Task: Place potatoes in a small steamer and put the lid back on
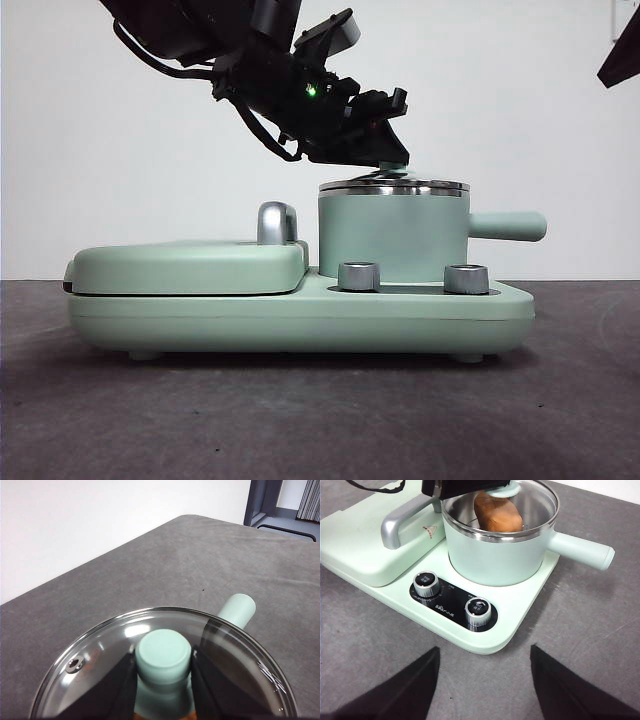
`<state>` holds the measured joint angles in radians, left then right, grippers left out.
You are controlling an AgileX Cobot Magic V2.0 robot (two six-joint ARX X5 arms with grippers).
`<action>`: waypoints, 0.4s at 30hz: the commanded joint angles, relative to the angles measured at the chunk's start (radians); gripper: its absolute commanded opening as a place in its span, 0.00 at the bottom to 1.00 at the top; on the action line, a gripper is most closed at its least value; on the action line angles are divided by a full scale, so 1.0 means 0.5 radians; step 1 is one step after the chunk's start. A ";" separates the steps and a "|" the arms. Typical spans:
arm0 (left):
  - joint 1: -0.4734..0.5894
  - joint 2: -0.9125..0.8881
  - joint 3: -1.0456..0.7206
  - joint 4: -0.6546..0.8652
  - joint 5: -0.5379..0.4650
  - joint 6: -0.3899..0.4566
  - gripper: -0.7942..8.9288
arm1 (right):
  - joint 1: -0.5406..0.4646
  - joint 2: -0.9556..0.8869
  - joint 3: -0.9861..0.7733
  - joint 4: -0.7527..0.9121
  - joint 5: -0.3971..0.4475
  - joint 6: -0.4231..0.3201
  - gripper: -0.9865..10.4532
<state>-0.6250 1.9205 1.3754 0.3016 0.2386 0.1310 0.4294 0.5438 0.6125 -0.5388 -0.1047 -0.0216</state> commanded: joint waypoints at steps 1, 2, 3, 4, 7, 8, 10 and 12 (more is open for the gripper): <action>-0.027 0.062 0.053 -0.002 0.013 0.021 0.10 | 0.010 0.007 0.003 0.005 0.002 0.016 0.33; -0.027 0.062 0.053 -0.002 0.013 0.021 0.12 | 0.010 0.007 0.003 0.005 0.002 0.016 0.33; -0.027 0.061 0.053 -0.002 0.012 0.020 0.17 | 0.010 0.007 0.003 0.003 0.002 0.016 0.33; -0.027 0.060 0.053 -0.001 0.012 0.016 0.24 | 0.010 0.007 0.003 -0.001 0.002 0.016 0.33; -0.026 0.053 0.053 -0.006 0.012 0.003 0.41 | 0.010 0.007 0.003 -0.018 0.002 0.018 0.33; -0.026 0.047 0.053 -0.015 0.011 -0.005 0.43 | 0.010 0.007 0.003 -0.021 0.002 0.018 0.33; -0.026 0.031 0.053 -0.044 0.011 -0.027 0.43 | 0.010 0.007 0.003 -0.032 0.002 0.021 0.33; -0.026 -0.002 0.053 -0.097 0.011 -0.071 0.43 | 0.010 0.006 0.003 -0.034 0.002 0.021 0.33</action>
<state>-0.6289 1.9213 1.3762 0.2569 0.2390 0.1184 0.4294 0.5438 0.6125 -0.5632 -0.1047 -0.0216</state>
